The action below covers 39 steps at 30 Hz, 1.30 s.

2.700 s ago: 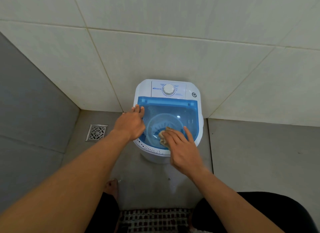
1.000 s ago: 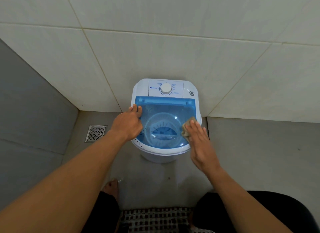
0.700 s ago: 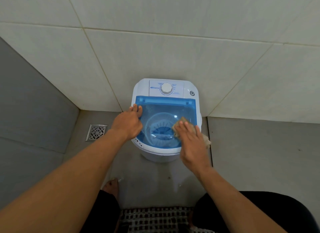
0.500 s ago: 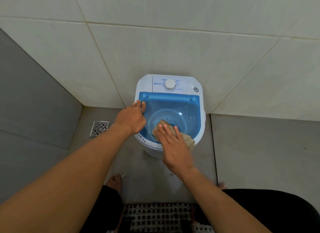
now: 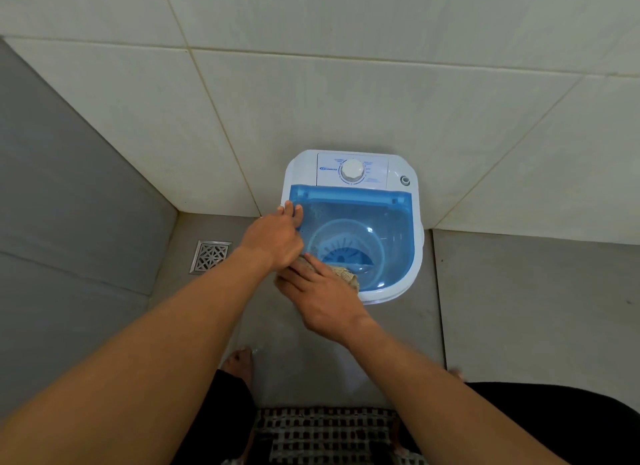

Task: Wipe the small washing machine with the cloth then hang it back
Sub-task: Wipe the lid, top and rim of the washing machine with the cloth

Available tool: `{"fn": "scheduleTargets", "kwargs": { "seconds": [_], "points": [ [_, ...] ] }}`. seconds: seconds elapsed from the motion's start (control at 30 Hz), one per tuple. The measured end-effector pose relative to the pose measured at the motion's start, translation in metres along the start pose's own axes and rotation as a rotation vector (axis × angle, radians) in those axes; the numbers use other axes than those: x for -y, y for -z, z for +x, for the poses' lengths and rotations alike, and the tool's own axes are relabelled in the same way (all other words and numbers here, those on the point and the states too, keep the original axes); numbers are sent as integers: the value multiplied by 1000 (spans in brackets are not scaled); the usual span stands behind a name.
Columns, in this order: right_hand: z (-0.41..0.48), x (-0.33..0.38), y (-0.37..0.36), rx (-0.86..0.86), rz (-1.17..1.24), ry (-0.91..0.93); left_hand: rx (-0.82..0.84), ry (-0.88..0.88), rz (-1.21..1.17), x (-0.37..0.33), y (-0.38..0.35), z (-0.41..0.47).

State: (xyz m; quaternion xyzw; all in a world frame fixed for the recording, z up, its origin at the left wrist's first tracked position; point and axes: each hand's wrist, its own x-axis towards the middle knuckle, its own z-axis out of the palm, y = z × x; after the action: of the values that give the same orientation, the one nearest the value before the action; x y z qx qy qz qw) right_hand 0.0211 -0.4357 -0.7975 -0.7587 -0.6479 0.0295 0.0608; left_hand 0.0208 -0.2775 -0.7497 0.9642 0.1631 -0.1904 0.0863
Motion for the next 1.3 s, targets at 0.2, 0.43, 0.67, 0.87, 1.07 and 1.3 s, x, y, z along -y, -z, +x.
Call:
{"fn": "scheduleTargets", "kwargs": {
  "seconds": [0.2, 0.43, 0.67, 0.87, 1.07, 1.3],
  "points": [
    [-26, -14, -6, 1, -108, 125, -15, -9, -18, 0, -1, -2],
    [-77, -44, -6, -48, -266, 248, -1, -6, -35, 0, -1, -3],
    [-132, -74, -2, -41, -269, 133, 8, -1, -42, 0, 1, -2],
    [-135, -64, 1, -32, -251, 33, -1, 7, -36, -1, -2, -2],
    [-107, -22, -10, -105, -132, -164, -4, 15, -35, -2, 0, -2],
    [-68, 12, -2, -112, 364, -355, -1, 14, -36, -2, 0, -1]
  ]
}}
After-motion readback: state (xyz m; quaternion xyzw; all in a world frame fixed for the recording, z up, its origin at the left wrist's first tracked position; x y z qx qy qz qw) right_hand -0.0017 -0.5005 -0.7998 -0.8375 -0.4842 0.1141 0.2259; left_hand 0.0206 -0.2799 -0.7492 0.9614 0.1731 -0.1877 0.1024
